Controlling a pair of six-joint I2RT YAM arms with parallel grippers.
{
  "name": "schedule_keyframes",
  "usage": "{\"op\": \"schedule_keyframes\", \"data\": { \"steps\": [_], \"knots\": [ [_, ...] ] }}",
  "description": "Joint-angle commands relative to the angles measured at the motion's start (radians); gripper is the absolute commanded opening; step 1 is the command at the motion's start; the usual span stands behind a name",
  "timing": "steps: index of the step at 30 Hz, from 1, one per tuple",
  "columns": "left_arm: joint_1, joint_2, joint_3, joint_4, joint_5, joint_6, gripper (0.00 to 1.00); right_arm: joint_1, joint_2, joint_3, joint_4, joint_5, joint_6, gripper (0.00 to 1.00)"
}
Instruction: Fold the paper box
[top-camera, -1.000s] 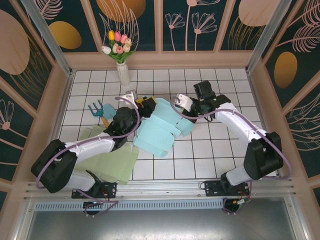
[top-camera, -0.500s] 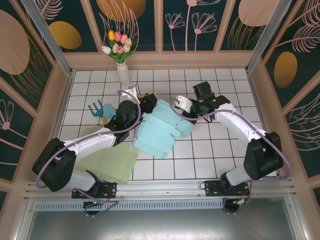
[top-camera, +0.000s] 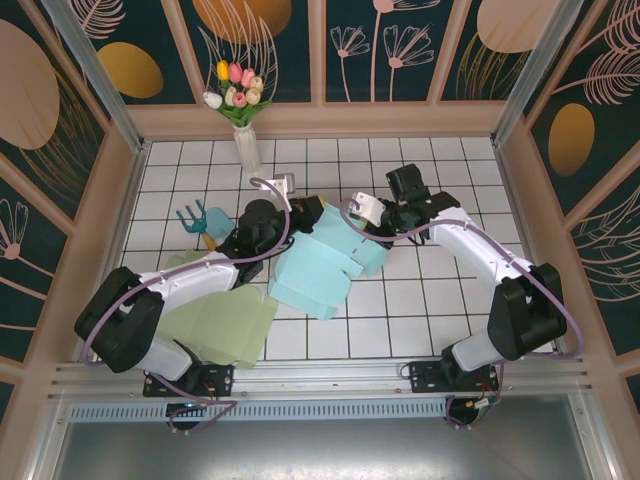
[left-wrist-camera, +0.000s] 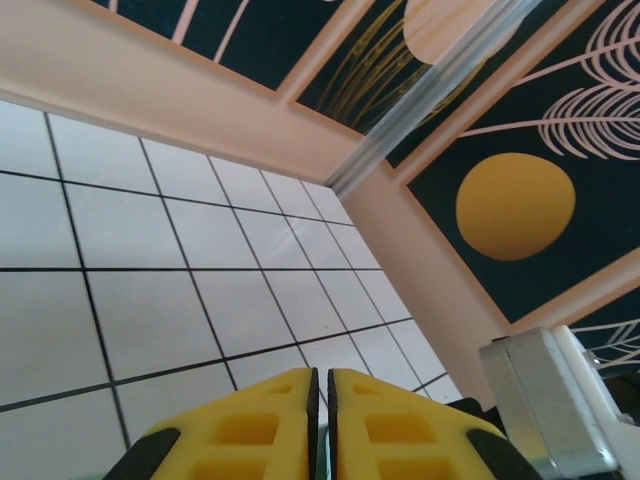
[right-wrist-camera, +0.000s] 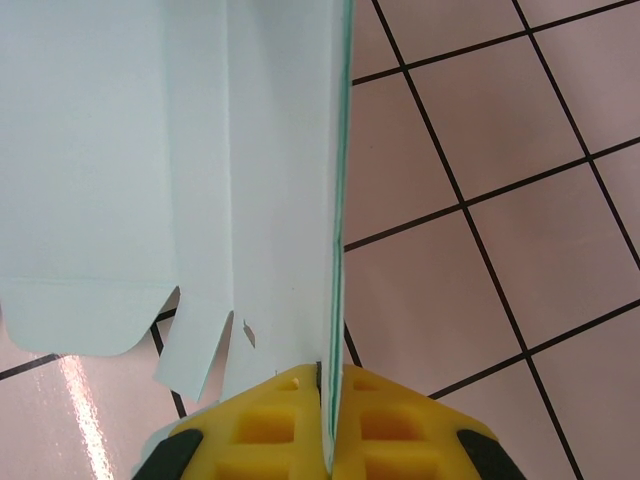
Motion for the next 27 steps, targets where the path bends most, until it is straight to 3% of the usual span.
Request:
{"op": "schedule_keyframes", "data": {
  "steps": [1, 10, 16, 20, 27],
  "knots": [
    [-0.005, 0.020, 0.004, 0.063, 0.070, -0.028, 0.14, -0.006, -0.032, -0.001, 0.022, -0.051, -0.023, 0.00],
    [-0.019, 0.072, -0.003, 0.147, 0.109, -0.102, 0.11, -0.005, -0.053, -0.026, 0.045, -0.093, -0.045, 0.00],
    [-0.021, 0.088, -0.025, 0.159, 0.027, -0.169, 0.11, -0.007, -0.063, -0.049, 0.063, -0.084, -0.055, 0.00],
    [-0.012, 0.058, -0.027, 0.085, -0.023, -0.124, 0.12, -0.026, -0.070, -0.096, 0.104, -0.030, -0.072, 0.00],
    [0.004, -0.026, -0.105, -0.012, -0.013, 0.044, 0.20, -0.017, -0.071, -0.096, 0.108, -0.003, -0.078, 0.00]
  ]
}}
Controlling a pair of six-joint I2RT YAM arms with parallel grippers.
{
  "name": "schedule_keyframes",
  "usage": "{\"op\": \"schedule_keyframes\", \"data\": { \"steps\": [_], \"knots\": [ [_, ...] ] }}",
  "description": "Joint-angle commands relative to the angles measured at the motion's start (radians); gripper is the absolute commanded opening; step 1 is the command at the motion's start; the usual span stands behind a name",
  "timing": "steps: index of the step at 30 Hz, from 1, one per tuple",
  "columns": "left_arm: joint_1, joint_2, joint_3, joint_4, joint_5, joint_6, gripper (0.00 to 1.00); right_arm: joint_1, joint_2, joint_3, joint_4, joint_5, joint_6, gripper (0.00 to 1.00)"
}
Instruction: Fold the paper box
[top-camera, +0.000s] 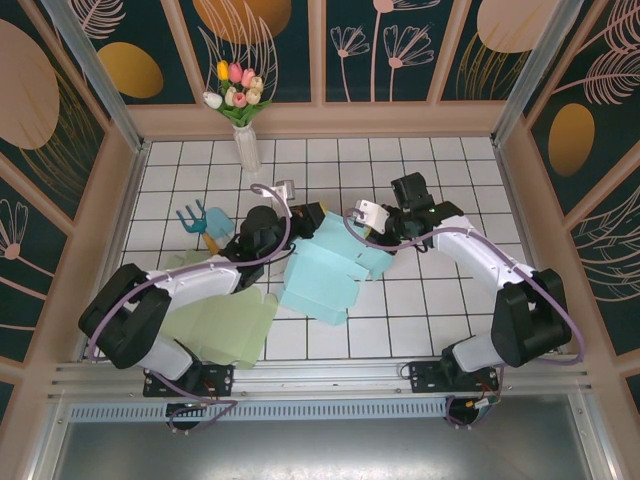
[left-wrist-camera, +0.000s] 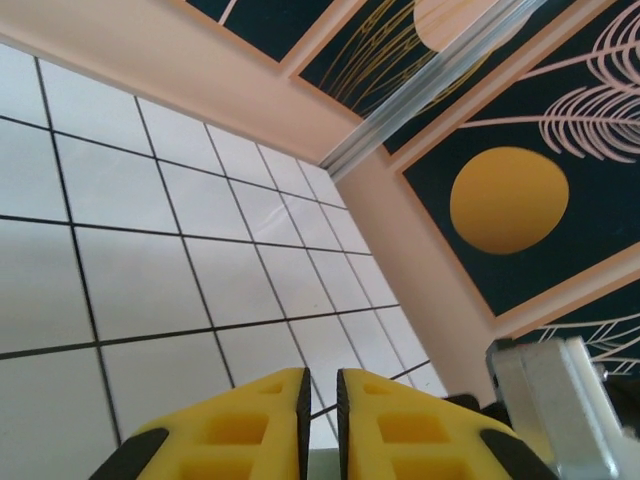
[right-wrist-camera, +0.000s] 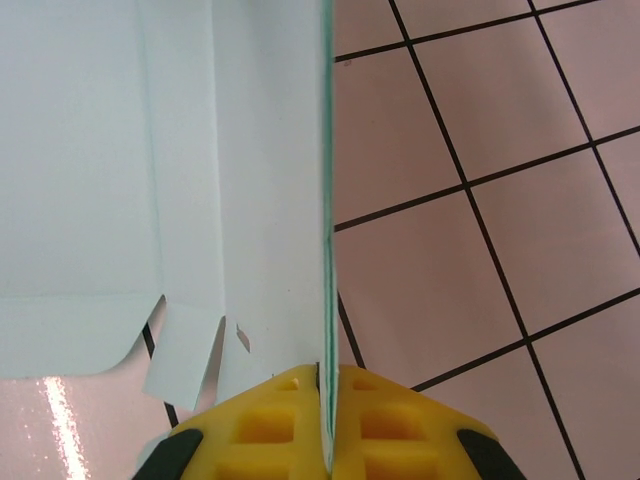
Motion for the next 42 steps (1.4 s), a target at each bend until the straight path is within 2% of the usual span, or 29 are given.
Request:
{"op": "schedule_keyframes", "data": {
  "steps": [1, 4, 11, 15, 18, 29, 42],
  "knots": [
    [0.010, -0.047, -0.073, -0.040, -0.017, 0.118, 0.22, 0.003, -0.027, 0.006, 0.031, -0.009, -0.025, 0.00],
    [0.010, -0.087, -0.152, 0.025, -0.039, 0.168, 0.28, 0.002, -0.020, 0.004, 0.030, -0.003, -0.027, 0.00],
    [0.016, -0.107, -0.199, 0.013, -0.092, 0.254, 0.38, 0.002, -0.014, 0.000, 0.022, -0.012, -0.039, 0.00],
    [0.029, -0.103, -0.204, -0.024, -0.151, 0.269, 0.50, 0.003, -0.017, 0.001, 0.016, -0.021, -0.041, 0.00],
    [0.048, -0.111, -0.225, -0.035, -0.175, 0.273, 0.55, 0.003, -0.023, 0.000, 0.015, -0.030, -0.045, 0.00],
    [0.069, -0.087, -0.221, -0.035, -0.087, 0.278, 0.56, 0.003, -0.031, 0.005, 0.009, -0.043, -0.049, 0.00],
    [0.069, -0.022, -0.175, -0.076, -0.098, 0.273, 0.54, 0.005, -0.046, -0.002, 0.025, -0.054, -0.064, 0.00]
  ]
}}
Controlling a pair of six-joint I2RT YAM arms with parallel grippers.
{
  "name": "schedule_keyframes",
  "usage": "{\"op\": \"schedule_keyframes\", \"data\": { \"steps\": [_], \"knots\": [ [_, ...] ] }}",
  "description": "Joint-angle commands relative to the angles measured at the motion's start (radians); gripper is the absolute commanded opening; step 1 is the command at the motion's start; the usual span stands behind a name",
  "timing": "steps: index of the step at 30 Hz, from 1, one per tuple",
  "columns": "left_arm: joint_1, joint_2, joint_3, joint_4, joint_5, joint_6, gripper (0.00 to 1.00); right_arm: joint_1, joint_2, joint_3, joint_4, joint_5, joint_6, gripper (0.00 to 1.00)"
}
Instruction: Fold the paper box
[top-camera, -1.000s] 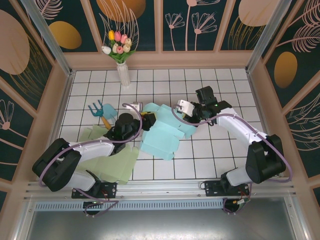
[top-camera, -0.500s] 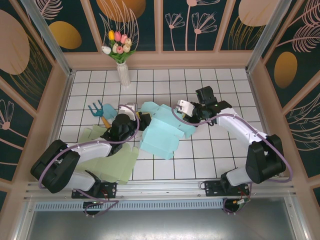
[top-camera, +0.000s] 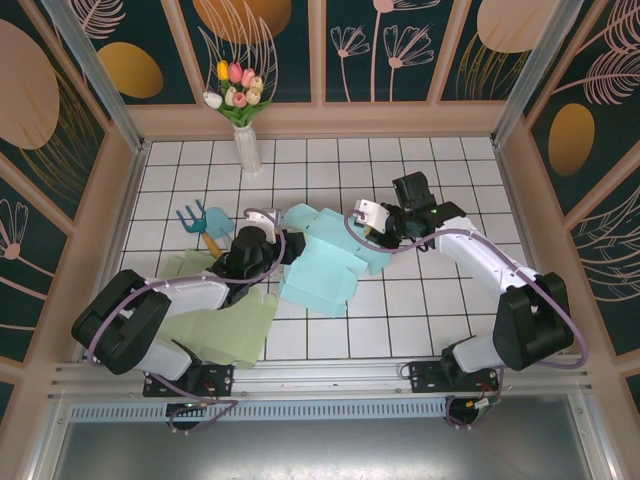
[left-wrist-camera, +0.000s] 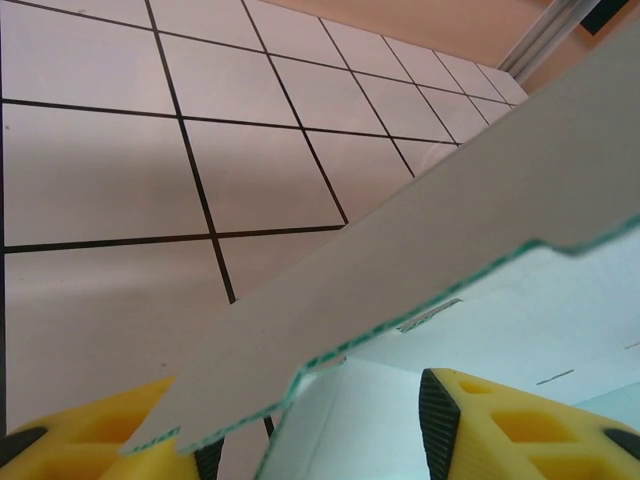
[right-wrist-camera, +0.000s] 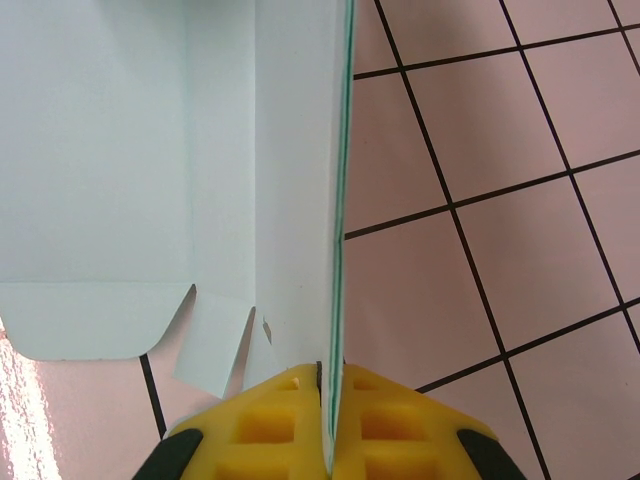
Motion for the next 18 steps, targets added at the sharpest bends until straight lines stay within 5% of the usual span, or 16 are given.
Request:
{"op": "schedule_keyframes", "data": {
  "steps": [1, 7, 18],
  "knots": [
    [0.005, 0.007, 0.031, 0.010, 0.031, -0.001, 0.53, 0.005, -0.027, -0.001, 0.022, -0.041, -0.021, 0.00],
    [0.005, 0.032, 0.044, 0.088, 0.185, -0.094, 0.44, 0.005, -0.013, -0.005, 0.042, 0.006, 0.003, 0.00],
    [0.003, 0.115, 0.049, 0.203, 0.302, -0.185, 0.45, 0.009, -0.012, -0.020, 0.060, 0.019, -0.003, 0.00]
  ]
}}
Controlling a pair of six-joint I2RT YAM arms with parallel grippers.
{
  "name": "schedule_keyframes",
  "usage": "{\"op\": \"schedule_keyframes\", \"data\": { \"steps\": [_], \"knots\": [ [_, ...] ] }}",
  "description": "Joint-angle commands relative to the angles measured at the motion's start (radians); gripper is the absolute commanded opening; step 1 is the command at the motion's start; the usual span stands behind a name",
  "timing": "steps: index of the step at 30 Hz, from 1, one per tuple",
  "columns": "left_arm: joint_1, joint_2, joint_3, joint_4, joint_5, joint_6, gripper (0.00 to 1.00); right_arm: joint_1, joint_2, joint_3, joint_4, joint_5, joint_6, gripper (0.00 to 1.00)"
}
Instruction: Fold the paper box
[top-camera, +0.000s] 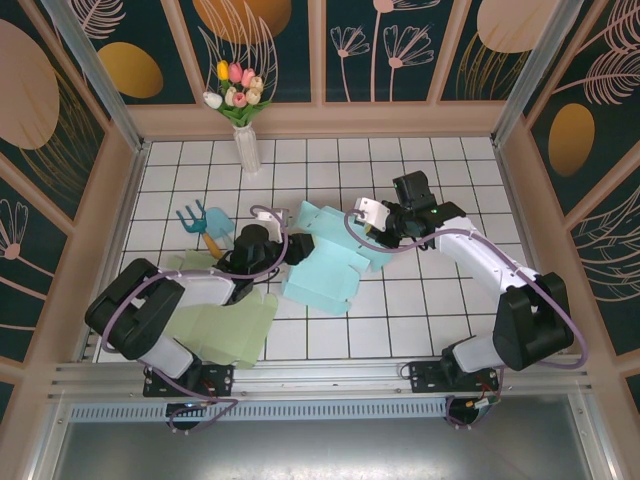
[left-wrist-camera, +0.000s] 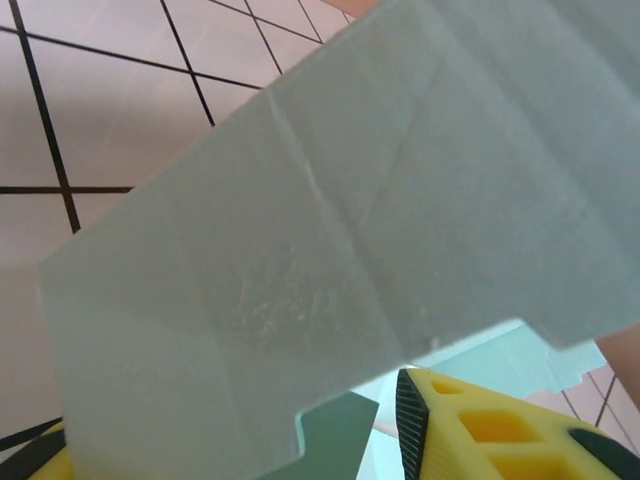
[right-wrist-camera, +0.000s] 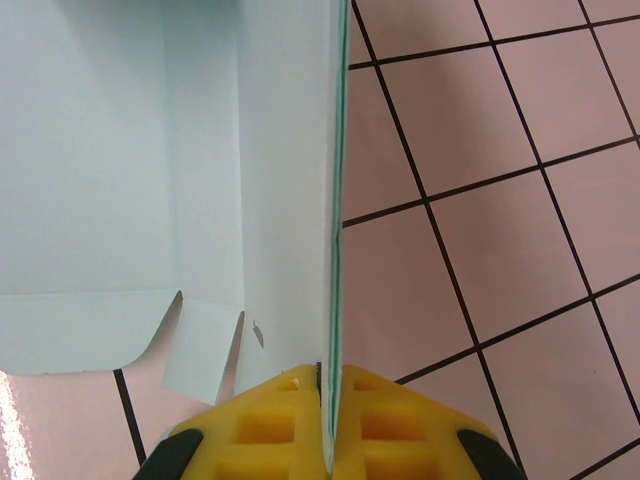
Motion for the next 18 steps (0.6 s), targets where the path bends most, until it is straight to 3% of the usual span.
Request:
{"op": "schedule_keyframes", "data": {
  "steps": [1, 11, 18],
  "knots": [
    [0.000, 0.007, 0.031, 0.072, 0.065, -0.028, 0.45, 0.008, -0.010, -0.020, 0.035, -0.012, -0.006, 0.00],
    [0.000, -0.202, -0.095, -0.041, -0.117, 0.083, 0.48, 0.010, -0.048, -0.081, 0.181, 0.195, -0.047, 0.00],
    [0.000, -0.366, -0.182, -0.085, -0.257, 0.118, 0.48, 0.016, -0.115, -0.143, 0.259, 0.214, -0.205, 0.00]
  ]
}}
